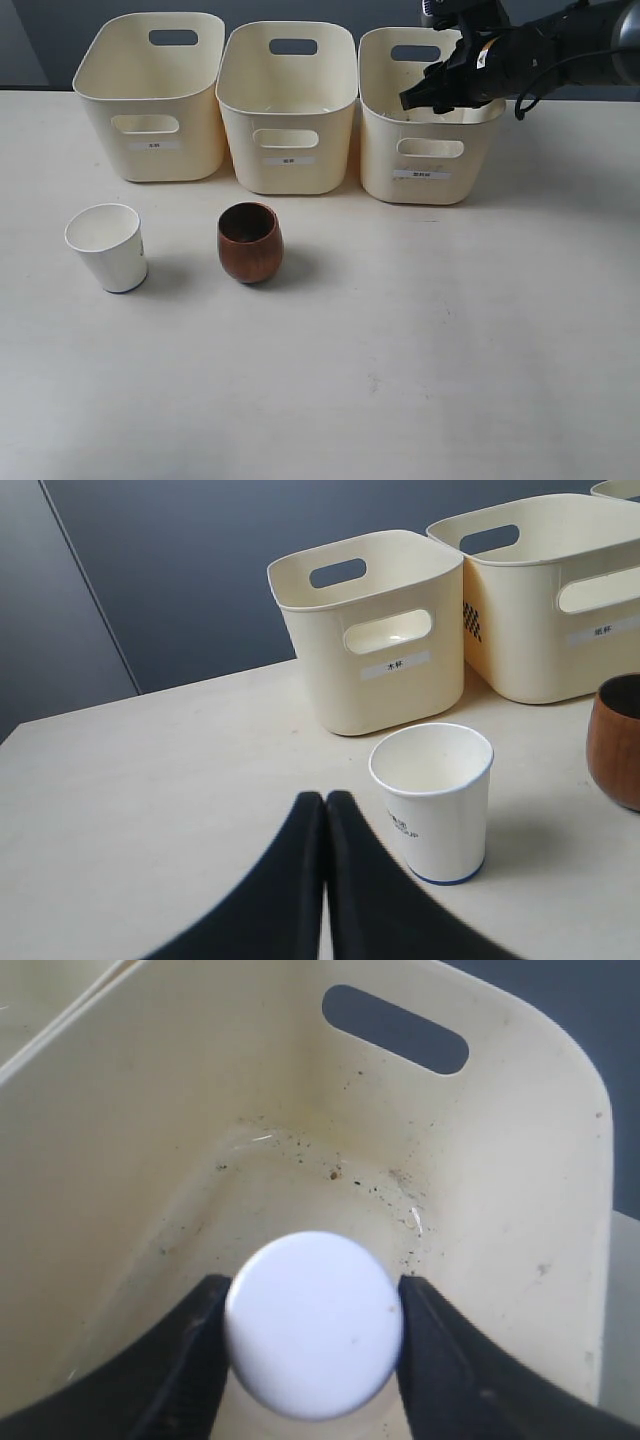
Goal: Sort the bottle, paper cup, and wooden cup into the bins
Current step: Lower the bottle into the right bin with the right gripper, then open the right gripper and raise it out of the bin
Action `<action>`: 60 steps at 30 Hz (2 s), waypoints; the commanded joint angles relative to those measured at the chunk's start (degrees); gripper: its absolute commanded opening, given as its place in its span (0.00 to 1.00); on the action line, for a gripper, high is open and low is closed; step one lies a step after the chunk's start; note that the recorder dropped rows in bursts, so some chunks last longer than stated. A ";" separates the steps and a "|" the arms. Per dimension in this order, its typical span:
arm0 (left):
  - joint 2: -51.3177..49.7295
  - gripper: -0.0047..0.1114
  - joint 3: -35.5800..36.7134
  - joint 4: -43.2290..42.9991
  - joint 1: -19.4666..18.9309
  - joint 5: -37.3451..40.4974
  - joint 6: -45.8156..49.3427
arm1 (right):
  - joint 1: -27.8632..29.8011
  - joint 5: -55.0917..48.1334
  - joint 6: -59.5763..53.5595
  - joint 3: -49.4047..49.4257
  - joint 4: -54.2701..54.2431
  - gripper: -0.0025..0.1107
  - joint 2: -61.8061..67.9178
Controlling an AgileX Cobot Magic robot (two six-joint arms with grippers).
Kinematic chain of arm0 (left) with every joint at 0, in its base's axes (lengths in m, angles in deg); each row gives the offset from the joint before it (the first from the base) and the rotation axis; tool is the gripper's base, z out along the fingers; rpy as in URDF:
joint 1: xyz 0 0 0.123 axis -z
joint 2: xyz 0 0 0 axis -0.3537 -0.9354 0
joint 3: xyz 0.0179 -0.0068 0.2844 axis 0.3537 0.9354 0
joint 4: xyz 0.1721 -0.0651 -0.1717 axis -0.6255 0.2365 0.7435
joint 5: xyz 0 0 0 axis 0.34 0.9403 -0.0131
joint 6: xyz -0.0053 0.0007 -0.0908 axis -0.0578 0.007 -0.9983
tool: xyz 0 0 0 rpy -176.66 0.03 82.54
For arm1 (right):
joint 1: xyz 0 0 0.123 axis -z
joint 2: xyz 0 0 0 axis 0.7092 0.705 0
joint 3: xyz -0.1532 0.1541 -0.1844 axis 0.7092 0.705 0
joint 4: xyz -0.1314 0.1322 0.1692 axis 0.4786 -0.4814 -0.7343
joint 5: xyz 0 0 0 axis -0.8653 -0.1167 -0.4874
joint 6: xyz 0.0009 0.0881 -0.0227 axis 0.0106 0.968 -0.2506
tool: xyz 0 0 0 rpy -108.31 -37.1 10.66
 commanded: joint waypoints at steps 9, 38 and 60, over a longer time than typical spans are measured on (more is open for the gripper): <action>0.28 0.04 0.07 0.00 0.42 -0.34 -0.11 | 0.39 0.08 0.00 -0.37 -0.42 0.57 -0.48; 0.28 0.04 0.07 0.00 0.42 -0.34 -0.11 | -0.73 -9.04 0.00 -0.37 -1.50 0.57 -9.78; 0.28 0.04 0.07 0.00 0.42 -0.34 -0.11 | -6.64 -35.10 0.00 -0.37 -2.96 0.53 -26.53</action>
